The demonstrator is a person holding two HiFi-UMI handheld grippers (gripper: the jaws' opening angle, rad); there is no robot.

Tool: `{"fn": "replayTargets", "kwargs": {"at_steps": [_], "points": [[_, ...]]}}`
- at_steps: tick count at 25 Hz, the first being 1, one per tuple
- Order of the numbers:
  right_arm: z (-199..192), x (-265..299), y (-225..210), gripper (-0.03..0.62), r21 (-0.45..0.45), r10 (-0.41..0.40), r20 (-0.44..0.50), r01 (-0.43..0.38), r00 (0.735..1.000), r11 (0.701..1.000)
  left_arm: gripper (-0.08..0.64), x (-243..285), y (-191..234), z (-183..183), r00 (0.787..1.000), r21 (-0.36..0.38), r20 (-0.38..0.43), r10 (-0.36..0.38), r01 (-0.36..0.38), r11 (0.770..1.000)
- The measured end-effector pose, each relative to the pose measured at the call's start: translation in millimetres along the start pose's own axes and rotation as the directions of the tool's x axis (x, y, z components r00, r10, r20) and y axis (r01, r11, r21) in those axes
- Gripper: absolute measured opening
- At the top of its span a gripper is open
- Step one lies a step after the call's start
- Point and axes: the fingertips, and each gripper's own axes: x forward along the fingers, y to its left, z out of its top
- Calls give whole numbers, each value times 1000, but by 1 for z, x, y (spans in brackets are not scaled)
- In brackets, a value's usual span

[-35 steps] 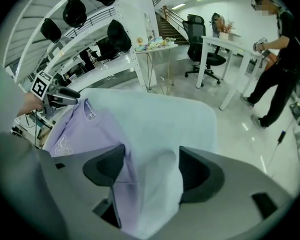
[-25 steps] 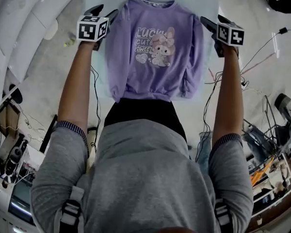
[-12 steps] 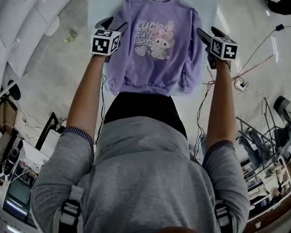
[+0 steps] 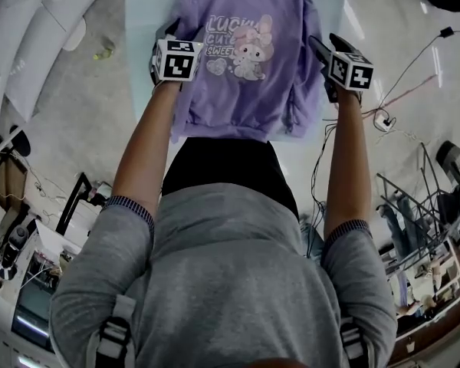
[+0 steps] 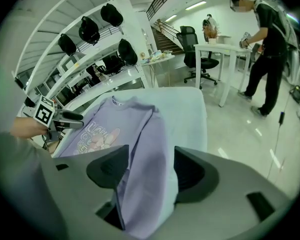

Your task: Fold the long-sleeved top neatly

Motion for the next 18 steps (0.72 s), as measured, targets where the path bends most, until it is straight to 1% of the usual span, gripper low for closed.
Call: {"fn": "replayTargets", "kwargs": {"at_steps": [1,3,5,6,8,10,13,16,18], "points": [[-2,3,1,297,-4,4,-6,-4,1000,1000,238,3,3,-3,1000,-2,-12,12,-12,1000],[-8,10,0,284,-15,11,-26,-11,1000,1000,192,6,12,-8,999,-11,-26,41,-41,999],[-16,16,-4,264,-24,7,-47,-8,999,1000,118,4,18,-11,997,-14,-26,68,-69,998],[-20,18,-7,242,-26,3,-55,-5,998,1000,68,2,21,-13,997,-10,-25,76,-76,997],[-24,19,-12,156,-31,-8,-68,6,998,1000,34,-2,27,-15,997,7,-20,80,-80,997],[-19,16,-13,20,-44,-27,-66,24,997,999,26,-7,38,-14,996,25,-13,87,-86,996],[-5,7,-15,18,-78,-59,-61,54,996,996,25,-19,64,-6,993,33,3,117,-117,993],[5,-1,-28,18,-95,-89,-46,85,995,992,25,-27,94,1,989,33,13,149,-149,988],[12,-4,-39,18,-96,-109,-38,105,993,990,25,-26,112,5,988,44,11,153,-153,987]]}}
